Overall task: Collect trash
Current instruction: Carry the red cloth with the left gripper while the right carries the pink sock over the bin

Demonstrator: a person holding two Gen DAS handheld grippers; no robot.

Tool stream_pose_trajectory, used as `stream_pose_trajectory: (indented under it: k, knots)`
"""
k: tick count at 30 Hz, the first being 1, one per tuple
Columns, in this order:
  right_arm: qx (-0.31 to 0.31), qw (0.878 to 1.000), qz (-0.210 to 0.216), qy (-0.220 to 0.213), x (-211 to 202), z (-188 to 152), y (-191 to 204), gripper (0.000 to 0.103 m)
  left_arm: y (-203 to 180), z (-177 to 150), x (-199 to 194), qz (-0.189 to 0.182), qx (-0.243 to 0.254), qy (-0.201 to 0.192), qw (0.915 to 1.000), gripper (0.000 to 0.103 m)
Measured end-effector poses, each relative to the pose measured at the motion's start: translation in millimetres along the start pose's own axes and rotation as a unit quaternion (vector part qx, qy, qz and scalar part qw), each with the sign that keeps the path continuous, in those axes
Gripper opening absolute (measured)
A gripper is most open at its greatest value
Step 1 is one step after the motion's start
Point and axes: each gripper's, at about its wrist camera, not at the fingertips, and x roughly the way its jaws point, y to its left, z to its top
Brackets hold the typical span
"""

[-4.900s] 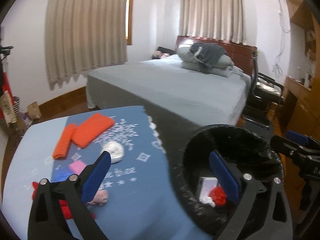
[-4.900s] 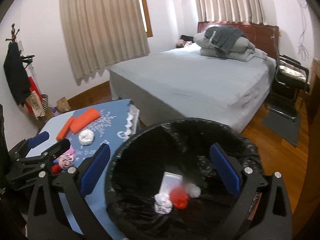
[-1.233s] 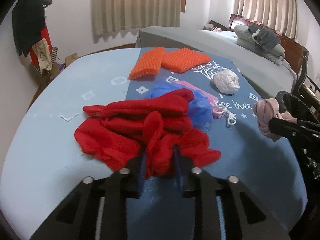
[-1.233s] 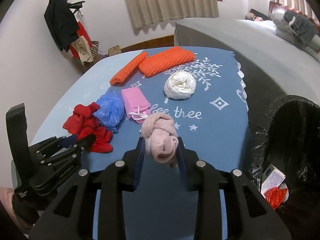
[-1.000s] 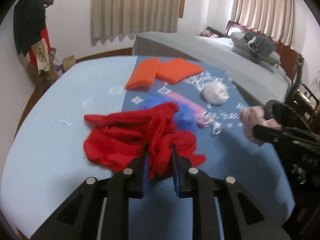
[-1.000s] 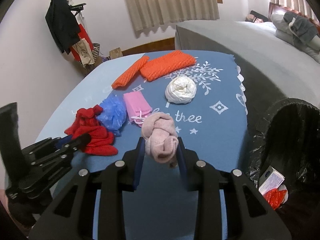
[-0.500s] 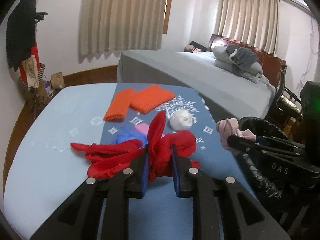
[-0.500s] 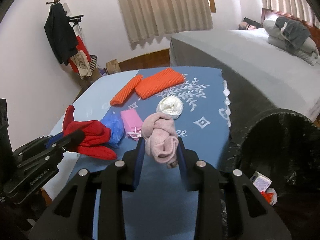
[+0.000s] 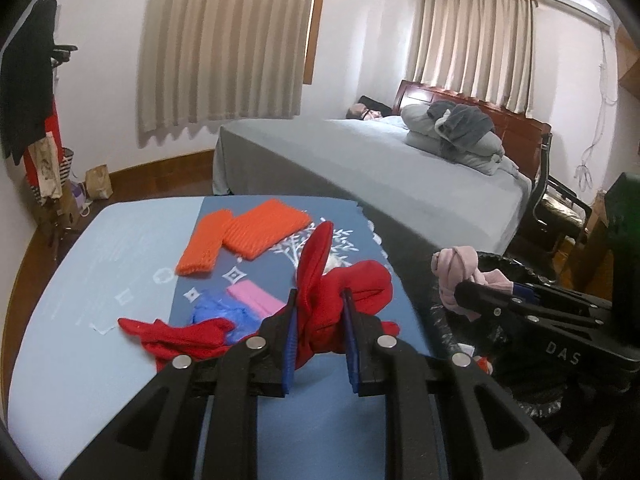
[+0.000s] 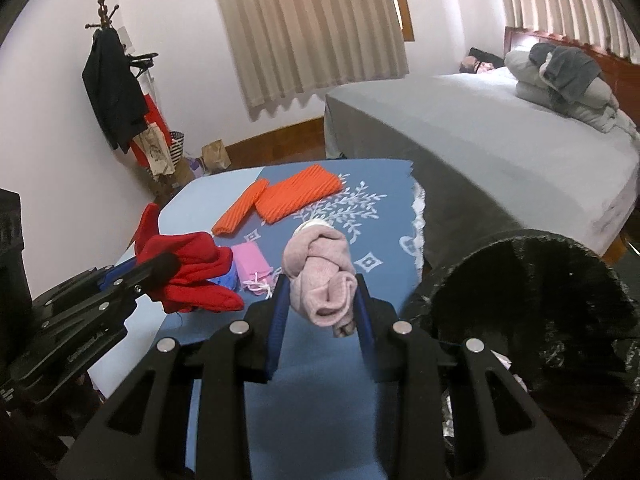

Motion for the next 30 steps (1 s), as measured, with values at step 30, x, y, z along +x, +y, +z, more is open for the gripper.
stream_pose_trajectory:
  k: [30]
  knots:
    - [0.061, 0.99, -0.113, -0.057, -88.7, -14.8, -104.8, 0.031, -121.6, 39.1, 18.1, -0.117, 0.075, -0.028, 0.9899, 0.02]
